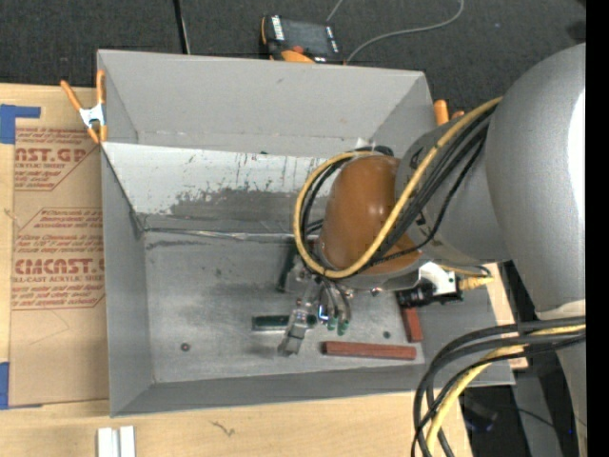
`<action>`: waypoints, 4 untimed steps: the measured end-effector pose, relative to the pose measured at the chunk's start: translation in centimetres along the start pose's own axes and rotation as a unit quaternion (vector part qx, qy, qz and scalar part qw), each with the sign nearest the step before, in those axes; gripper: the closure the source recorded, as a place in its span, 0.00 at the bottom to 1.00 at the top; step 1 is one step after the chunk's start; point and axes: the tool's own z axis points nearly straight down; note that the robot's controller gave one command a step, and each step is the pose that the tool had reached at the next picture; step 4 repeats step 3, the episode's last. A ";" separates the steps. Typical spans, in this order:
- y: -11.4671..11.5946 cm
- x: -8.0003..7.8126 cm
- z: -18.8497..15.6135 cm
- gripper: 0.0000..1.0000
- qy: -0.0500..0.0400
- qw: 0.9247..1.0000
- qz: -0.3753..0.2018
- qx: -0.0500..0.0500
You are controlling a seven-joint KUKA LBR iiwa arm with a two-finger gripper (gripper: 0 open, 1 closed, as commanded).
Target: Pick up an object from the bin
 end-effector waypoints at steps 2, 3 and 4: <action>1.1 2.3 3.2 0.00 0.000 1.000 0.026 0.000; 1.1 2.3 3.1 1.00 0.000 1.000 0.026 -0.001; 1.1 2.3 3.1 1.00 0.000 1.000 0.026 -0.001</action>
Offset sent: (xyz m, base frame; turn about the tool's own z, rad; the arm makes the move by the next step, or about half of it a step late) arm -0.0169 0.0144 -0.0292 0.0524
